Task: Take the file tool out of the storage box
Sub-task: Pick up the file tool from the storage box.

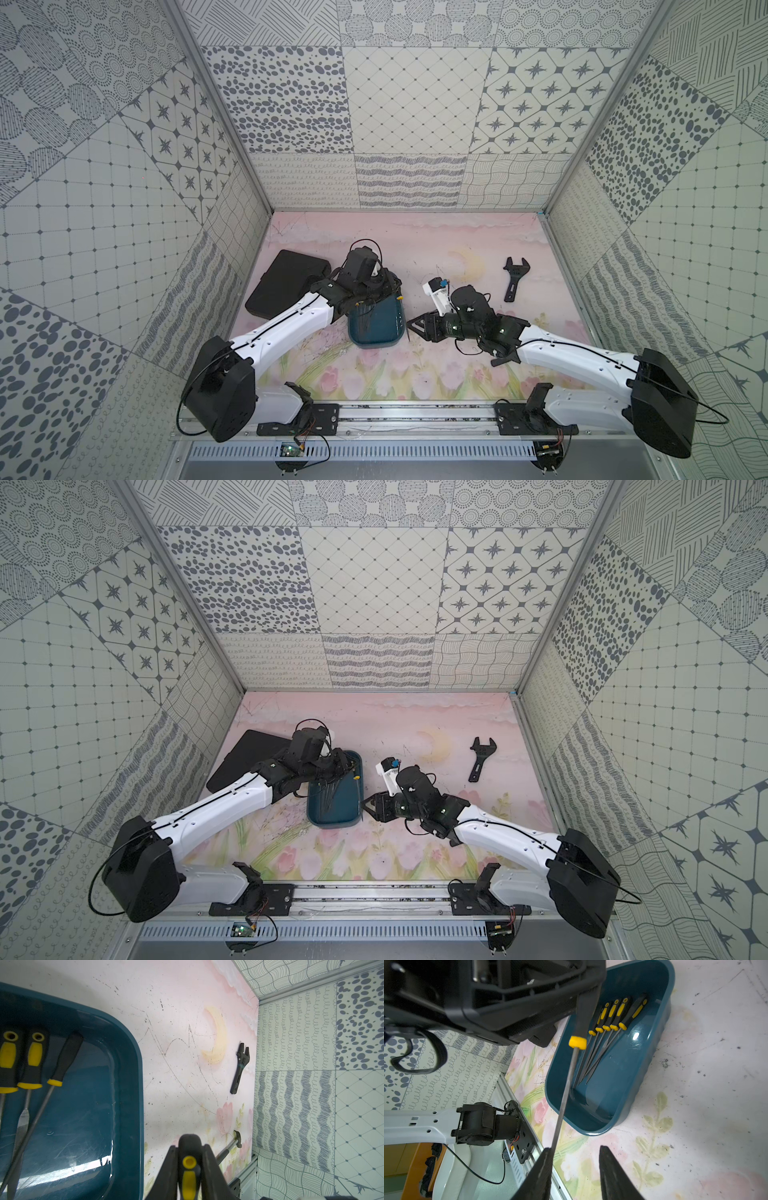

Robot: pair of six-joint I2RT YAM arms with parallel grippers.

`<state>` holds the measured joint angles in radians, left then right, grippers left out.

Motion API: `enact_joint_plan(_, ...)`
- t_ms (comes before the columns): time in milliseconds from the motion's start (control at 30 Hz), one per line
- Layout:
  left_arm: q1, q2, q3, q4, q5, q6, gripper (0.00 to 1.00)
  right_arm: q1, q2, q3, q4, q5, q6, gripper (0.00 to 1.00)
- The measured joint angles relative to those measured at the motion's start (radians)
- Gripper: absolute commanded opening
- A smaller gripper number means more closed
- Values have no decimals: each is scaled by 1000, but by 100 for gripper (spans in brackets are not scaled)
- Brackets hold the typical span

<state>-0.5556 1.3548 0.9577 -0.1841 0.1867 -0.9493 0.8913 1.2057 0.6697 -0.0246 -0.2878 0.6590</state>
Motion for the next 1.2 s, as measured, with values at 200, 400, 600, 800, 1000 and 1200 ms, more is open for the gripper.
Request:
enact_joint_plan(200, -1, 3, 0, 1, 0, -9, 8, 6, 10, 7, 8, 0, 2, 32)
enact_joint_plan(400, -2, 13, 0, 1, -5, -11, 8, 7, 27, 9, 17, -5, 5, 29)
enact_joint_plan(600, -6, 29, 0, 9, -7, -16, 8, 7, 51, 24, 23, -19, 6, 25)
enact_joint_plan(800, -12, 37, 0, 31, -7, -18, 8, 8, 55, 25, 30, -27, 7, 20)
enact_joint_plan(1000, -12, 38, 0, 42, -8, -18, 7, 8, 58, 27, 24, -24, 14, 10)
enact_joint_plan(1200, -12, 38, 0, 41, -12, -15, 7, 2, 66, 29, -14, 10, 42, 1)
